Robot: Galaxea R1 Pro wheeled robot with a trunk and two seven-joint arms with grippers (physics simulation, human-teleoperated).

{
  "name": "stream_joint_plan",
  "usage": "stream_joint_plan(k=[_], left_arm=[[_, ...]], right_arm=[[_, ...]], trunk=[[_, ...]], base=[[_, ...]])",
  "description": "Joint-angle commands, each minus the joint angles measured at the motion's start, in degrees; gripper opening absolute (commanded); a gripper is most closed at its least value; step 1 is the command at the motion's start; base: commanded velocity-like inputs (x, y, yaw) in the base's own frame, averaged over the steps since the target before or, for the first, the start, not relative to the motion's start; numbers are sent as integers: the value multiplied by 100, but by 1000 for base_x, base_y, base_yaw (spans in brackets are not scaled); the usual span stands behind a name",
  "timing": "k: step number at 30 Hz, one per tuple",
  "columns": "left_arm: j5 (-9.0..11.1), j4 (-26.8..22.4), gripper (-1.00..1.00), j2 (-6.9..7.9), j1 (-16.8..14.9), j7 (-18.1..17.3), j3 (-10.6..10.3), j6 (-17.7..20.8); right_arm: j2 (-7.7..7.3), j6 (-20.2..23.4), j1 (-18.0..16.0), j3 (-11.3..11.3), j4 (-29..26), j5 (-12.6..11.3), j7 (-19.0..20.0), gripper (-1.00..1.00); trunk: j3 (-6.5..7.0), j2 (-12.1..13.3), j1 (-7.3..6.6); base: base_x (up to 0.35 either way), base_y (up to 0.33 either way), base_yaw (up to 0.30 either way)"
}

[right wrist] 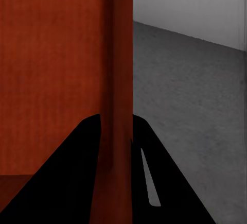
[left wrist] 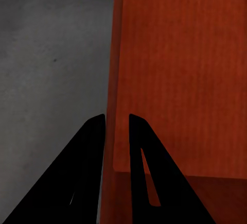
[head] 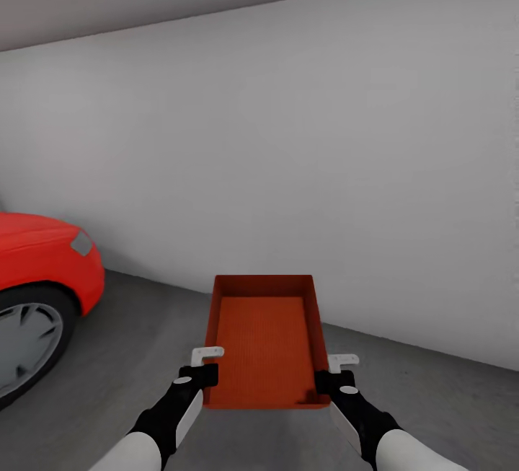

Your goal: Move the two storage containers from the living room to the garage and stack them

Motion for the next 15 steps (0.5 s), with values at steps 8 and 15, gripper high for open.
stream_joint_plan(k=[8, 15], left_arm=[[-58, -21, -100, 33, 3, 414, 150, 39], [-58, -28, -100, 33, 3, 413, 150, 36]], right_arm=[[-2, 5, -6, -68, -24, -82, 6, -100], [-2, 3, -6, -68, -24, -82, 6, -100]], trunk=[[-2, -4, 5], [-2, -4, 5]], base=[[323, 151, -246], [323, 151, -246]])
